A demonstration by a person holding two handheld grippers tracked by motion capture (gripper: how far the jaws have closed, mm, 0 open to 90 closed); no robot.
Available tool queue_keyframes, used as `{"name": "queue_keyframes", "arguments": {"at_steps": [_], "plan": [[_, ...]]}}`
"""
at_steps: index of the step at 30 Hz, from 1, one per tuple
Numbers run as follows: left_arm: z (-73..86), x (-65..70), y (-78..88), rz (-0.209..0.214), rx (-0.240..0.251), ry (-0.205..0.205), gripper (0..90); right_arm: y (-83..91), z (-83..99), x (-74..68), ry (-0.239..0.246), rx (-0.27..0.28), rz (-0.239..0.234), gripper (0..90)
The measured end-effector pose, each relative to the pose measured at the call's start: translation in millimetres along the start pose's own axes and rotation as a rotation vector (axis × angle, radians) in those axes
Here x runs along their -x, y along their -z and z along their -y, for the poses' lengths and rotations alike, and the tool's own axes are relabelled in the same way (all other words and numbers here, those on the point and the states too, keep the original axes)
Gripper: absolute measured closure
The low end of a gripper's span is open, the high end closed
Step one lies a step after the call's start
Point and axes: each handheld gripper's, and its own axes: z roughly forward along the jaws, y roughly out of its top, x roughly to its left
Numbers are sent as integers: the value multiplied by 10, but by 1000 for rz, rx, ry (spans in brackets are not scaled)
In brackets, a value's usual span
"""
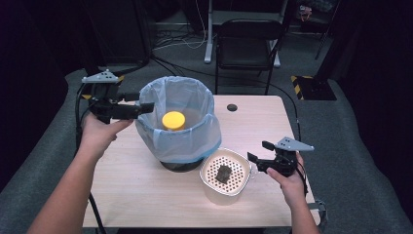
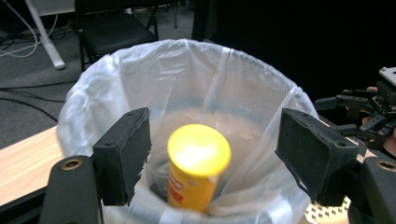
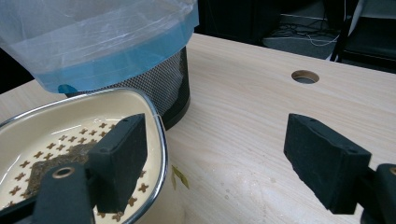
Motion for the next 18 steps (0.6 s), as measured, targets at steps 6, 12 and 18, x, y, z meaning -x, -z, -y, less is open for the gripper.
{"name": "queue_keyframes", "arguments": {"at_steps": [6, 12, 18], "plan": [[211, -13, 267, -35, 20, -17, 264, 11, -10, -10, 7, 7, 1, 211], [414, -56, 412, -42, 31, 3, 267, -2, -20, -49, 20, 3, -6, 212], [842, -145, 479, -50, 33, 33, 269, 9, -12, -39, 13, 9, 1, 211]]}}
